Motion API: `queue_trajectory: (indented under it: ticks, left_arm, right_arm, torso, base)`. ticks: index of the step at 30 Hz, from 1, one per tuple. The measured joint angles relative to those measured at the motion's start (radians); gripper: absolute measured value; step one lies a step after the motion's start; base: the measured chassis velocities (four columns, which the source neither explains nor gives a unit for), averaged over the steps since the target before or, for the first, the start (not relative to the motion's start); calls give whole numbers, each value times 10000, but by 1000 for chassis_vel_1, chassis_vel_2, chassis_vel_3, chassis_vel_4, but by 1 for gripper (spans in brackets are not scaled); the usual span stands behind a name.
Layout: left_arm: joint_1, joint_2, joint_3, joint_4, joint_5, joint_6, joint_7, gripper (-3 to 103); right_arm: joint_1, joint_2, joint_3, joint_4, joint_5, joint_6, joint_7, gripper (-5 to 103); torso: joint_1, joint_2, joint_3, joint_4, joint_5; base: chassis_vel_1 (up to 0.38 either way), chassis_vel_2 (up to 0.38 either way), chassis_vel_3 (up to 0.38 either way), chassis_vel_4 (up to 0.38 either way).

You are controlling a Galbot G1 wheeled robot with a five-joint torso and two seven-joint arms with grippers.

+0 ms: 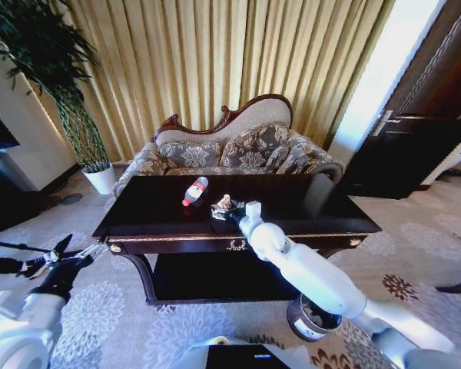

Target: Move to the front of the table and place the trash on the table into the trash bin.

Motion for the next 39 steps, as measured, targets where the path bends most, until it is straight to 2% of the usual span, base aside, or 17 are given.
queue_trajectory:
  ticks: [3, 4, 7, 8, 10, 12, 13, 17, 18, 21, 23, 26, 29, 32, 33, 35, 39]
  left_arm:
    - [-1, -17, 2, 0, 0, -2, 0, 100]
    - [-1, -23, 2, 1, 0, -3, 0, 100]
    - [-1, -24, 1, 2, 0, -4, 0, 100]
    - [-7, -24, 1, 3, -1, -4, 0, 100]
    - [-15, -22, 4, 3, -2, -4, 0, 100]
    - [-27, -9, 19, 4, -6, -4, 0, 100]
    - [-27, -9, 19, 4, -6, -4, 0, 100]
    - [-26, 35, 22, 5, -13, -4, 5, 100]
    - [-26, 35, 22, 5, -13, -4, 5, 100]
    - [-18, 44, 12, 5, -22, -3, 10, 100]
    - [-18, 48, 10, 5, -25, -3, 10, 100]
    - [-18, 60, 0, 5, -32, -2, 12, 100]
    - [-9, 56, 0, 5, -35, -3, 14, 100]
    - [-6, 57, 1, 5, -35, -2, 17, 100]
    - [-6, 64, 2, 5, -34, -3, 18, 100]
    - [-5, 70, 4, 5, -32, -3, 19, 100]
    - [-12, 76, 49, 5, -24, -3, 29, 100]
  right_arm:
    - [-8, 44, 2, -41, -42, 0, -2, 102]
    - [14, 67, 11, -93, -87, 1, -2, 94]
    - [113, 81, 49, -160, -118, 14, -1, 89]
    - [165, 82, 71, -187, -126, 23, -1, 78]
    - [188, 84, 78, -199, -128, 27, -1, 78]
    - [220, 85, 93, -224, -133, 34, -1, 66]
    - [220, 85, 93, -224, -133, 34, -1, 66]
    - [238, 79, 103, -235, -147, 40, -1, 45]
    - [238, 79, 103, -235, -147, 40, -1, 45]
    - [243, 76, 104, -235, -160, 41, -1, 28]
    - [242, 76, 104, -235, -167, 42, -1, 28]
    - [232, 74, 109, -231, -179, 43, 0, 18]
    - [108, 74, 173, -209, -220, 46, -1, 3]
    - [16, 56, 231, -159, -226, 46, -12, -2]
    - [-28, 32, 271, -118, -226, 31, -24, 3]
    - [-55, 10, 304, -91, -224, 12, -31, 3]
    - [-87, -103, 415, 25, -194, -27, -51, 24]
  torso:
    - [0, 0, 0, 0, 0]
    - [0, 0, 0, 0, 0]
    - [0, 0, 0, 0, 0]
    - [-1, 0, 0, 0, 0]
    - [0, 0, 0, 0, 0]
    - [0, 0, 0, 0, 0]
    - [0, 0, 0, 0, 0]
    - [0, 0, 0, 0, 0]
    - [0, 0, 0, 0, 0]
    - [0, 0, 0, 1, 0]
    - [0, 0, 0, 0, 0]
    - [0, 0, 0, 0, 0]
    - [0, 0, 0, 1, 0]
    - [0, 0, 0, 0, 0]
    - [-1, 0, 0, 0, 0]
    - [-2, 0, 0, 0, 0]
    - [-3, 0, 0, 0, 0]
  base:
    - [0, 0, 0, 0]
    - [0, 0, 0, 0]
    - [0, 0, 0, 0]
    - [0, 0, 0, 0]
    - [0, 0, 0, 0]
    - [0, 0, 0, 0]
    - [0, 0, 0, 0]
    - [0, 0, 0, 0]
    - [0, 0, 0, 0]
    - [0, 0, 0, 0]
    - [0, 0, 0, 0]
    - [0, 0, 0, 0]
    - [0, 0, 0, 0]
    - [0, 0, 0, 0]
    - [0, 0, 0, 0]
    - [0, 0, 0, 0]
    - [0, 0, 0, 0]
